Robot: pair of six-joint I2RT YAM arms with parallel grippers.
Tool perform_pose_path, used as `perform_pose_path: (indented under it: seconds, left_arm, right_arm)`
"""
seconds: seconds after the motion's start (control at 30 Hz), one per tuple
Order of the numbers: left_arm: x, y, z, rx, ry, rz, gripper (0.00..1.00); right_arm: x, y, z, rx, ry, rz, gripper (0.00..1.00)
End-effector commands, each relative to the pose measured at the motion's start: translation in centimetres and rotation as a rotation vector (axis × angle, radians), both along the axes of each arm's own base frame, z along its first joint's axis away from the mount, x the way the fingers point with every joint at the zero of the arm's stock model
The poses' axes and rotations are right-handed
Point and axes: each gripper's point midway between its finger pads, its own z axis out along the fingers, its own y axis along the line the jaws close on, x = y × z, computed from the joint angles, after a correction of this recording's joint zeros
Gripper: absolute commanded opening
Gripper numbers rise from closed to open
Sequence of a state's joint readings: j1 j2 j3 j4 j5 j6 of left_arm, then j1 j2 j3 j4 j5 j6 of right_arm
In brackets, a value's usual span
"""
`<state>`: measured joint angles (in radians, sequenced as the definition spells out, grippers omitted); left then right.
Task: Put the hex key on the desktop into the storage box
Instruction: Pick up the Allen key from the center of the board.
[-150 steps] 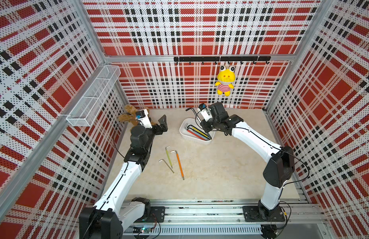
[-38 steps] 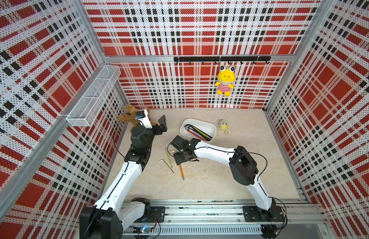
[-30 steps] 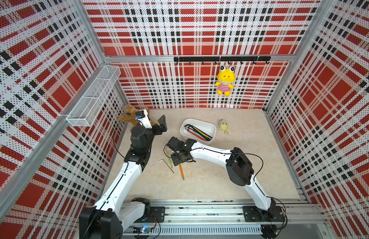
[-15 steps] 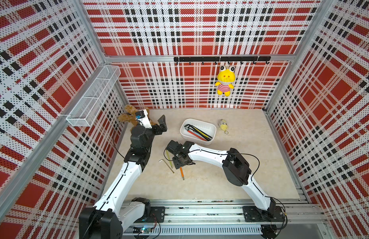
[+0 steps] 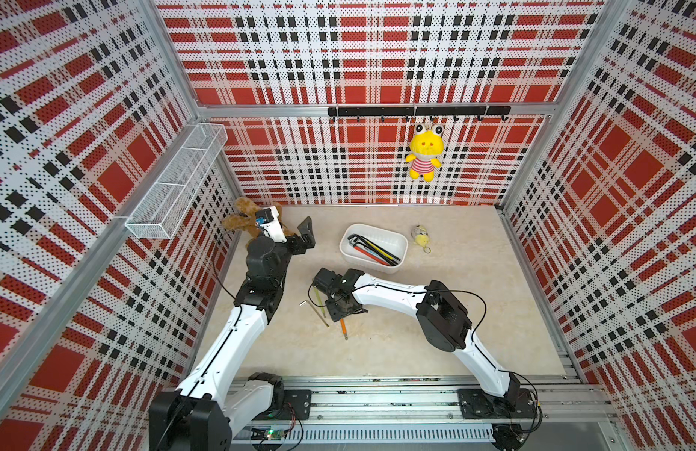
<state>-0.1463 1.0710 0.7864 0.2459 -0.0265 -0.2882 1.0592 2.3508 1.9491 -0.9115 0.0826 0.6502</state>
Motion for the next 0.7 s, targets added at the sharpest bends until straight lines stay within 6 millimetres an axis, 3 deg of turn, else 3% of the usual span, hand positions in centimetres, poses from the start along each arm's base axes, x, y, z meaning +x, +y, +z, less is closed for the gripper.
perform_pose_path:
  seconds: [0.0, 0.17, 0.33, 0.53, 0.67]
  left_arm:
    - [-0.4, 0.3, 0.6, -0.004, -0.016, 0.005, 0.99]
    - [-0.5, 0.2, 0.6, -0.004, -0.017, 0.004, 0.99]
    - [-0.5, 0.3, 0.5, -0.002, -0.015, 0.007, 0.99]
    - [-0.6, 0.2, 0.6, -0.001, -0.016, 0.007, 0.99]
    - [-0.6, 0.2, 0.7, -0.001, -0.017, 0.007, 0.99]
  right_arm:
    - [-1.2, -0.8, -1.9, -0.052, 0.049, -0.004, 0.47]
    - [-1.6, -1.5, -2.4, -0.077, 0.061, -0.003, 0.28]
    - [-1.9, -1.8, -2.8, -0.083, 0.072, 0.007, 0.0]
    - [-1.0, -2.6, -2.2, -0.09, 0.045, 0.001, 0.0]
    - [-0.2, -2.6, -0.7, -0.043, 0.016, 0.018, 0.0]
